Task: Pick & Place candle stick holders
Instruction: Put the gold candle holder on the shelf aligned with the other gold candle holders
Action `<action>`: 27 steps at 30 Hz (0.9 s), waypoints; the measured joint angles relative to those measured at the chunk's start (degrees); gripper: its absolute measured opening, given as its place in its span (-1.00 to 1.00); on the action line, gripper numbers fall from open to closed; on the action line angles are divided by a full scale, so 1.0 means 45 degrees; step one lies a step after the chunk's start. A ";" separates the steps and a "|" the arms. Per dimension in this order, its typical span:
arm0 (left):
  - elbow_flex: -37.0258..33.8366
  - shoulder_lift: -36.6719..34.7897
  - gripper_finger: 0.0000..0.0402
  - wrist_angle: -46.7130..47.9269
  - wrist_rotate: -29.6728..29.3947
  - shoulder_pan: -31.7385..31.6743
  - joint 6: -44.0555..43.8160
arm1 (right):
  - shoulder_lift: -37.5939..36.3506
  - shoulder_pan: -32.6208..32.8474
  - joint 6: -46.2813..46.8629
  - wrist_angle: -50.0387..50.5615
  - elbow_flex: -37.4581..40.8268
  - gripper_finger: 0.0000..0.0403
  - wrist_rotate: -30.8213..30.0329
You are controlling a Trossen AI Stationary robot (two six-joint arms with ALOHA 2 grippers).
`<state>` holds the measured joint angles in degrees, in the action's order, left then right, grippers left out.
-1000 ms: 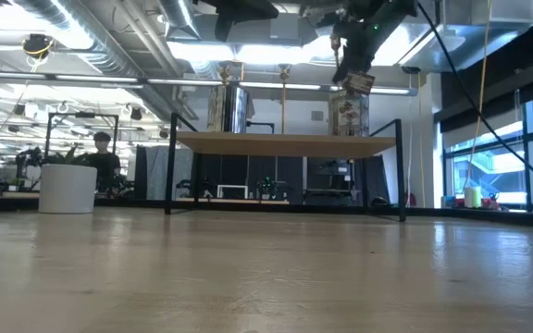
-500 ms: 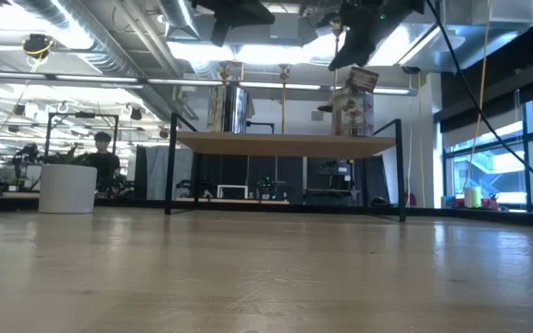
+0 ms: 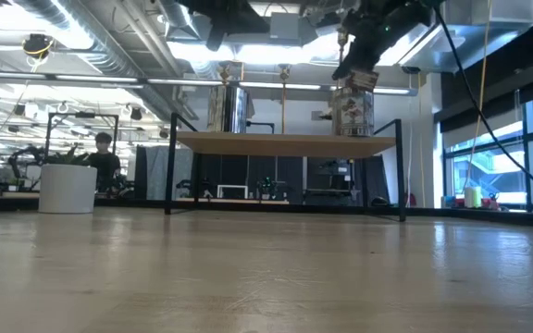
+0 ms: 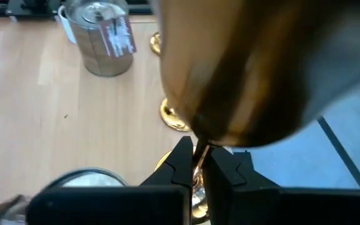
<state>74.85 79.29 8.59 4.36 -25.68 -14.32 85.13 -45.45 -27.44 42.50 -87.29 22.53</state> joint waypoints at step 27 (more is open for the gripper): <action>0.0000 -0.0005 -0.99 0.0450 0.0641 -0.0596 -0.0031 | 0.0140 -0.0821 0.0128 0.0223 0.0162 -0.93 -0.0656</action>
<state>74.85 79.26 10.61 7.25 -28.36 -14.46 85.76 -49.15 -26.87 43.51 -86.56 19.58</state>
